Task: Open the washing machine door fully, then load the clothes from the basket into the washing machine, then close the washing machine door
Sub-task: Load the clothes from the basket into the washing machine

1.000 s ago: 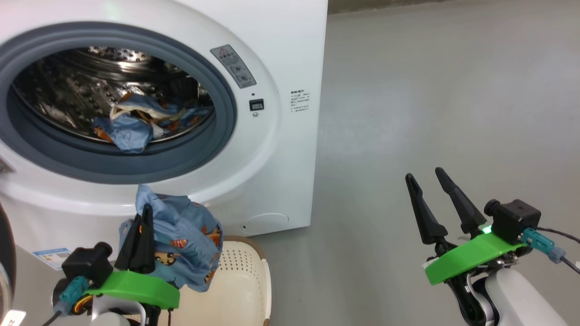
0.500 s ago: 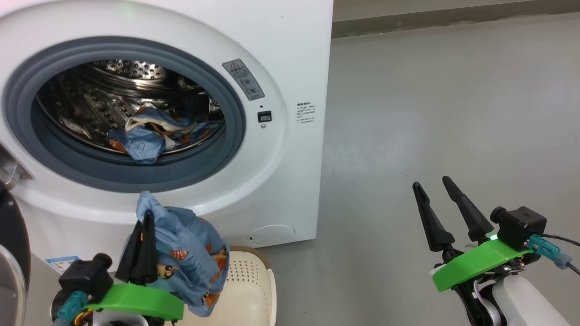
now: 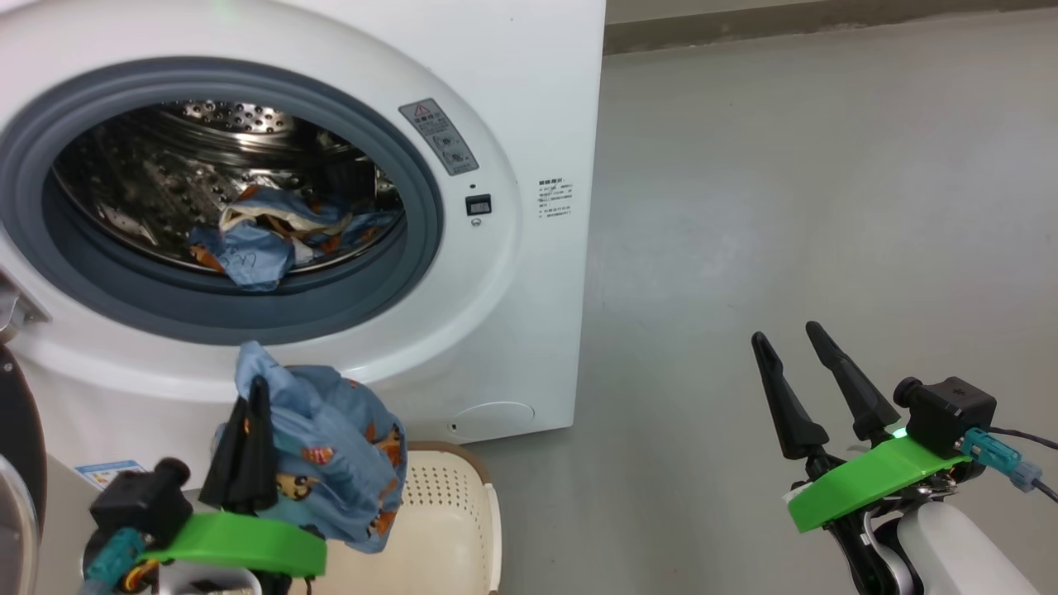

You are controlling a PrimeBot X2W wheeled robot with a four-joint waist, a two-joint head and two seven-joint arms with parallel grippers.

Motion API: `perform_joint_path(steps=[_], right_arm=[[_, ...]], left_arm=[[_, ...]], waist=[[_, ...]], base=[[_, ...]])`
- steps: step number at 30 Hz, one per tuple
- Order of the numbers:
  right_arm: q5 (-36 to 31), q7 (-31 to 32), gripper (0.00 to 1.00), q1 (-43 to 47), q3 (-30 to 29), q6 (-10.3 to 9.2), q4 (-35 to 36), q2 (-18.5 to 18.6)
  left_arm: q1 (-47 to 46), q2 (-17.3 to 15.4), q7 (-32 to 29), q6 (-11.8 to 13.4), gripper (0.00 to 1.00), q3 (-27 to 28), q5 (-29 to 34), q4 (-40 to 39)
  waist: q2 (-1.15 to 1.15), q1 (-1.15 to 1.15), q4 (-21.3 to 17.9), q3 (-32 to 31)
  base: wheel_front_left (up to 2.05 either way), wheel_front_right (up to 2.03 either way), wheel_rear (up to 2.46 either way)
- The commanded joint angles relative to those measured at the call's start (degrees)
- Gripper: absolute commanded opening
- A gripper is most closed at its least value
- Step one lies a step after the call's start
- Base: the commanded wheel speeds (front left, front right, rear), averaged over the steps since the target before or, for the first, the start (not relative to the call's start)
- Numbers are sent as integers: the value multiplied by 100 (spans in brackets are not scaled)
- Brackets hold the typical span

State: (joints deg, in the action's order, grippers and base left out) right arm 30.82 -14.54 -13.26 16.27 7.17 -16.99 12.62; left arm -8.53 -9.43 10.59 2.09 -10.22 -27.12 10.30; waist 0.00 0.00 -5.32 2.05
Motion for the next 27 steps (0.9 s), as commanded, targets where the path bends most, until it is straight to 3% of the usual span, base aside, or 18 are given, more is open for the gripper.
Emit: perform_joint_path(steps=[1, 9, 16, 27], right_arm=[[44, -46, 100, -62, 85, 32, 150, 46], [8, -46, 100, -197, 99, 32, 203, 64], [-37, -46, 100, -303, 104, 32, 246, 14], [-246, -46, 100, -687, 32, 32, 456, -149]], left_arm=[[-341, -130, 47, 25, 0, 251, -58, -161], [-1237, -300, 180, -47, 0, 469, -97, -9], [-2019, -507, 241, -165, 0, 582, -88, 576], [-3896, -814, 206, -591, 0, 694, -310, 3322]], waist=[[0, 0, 0, 32], [0, 0, -41, 299], [0, 0, -172, 654], [0, 0, -574, 1842]], base=[[0, 0, 0], [0, 0, 0], [0, 0, 0], [0, 0, 0]])
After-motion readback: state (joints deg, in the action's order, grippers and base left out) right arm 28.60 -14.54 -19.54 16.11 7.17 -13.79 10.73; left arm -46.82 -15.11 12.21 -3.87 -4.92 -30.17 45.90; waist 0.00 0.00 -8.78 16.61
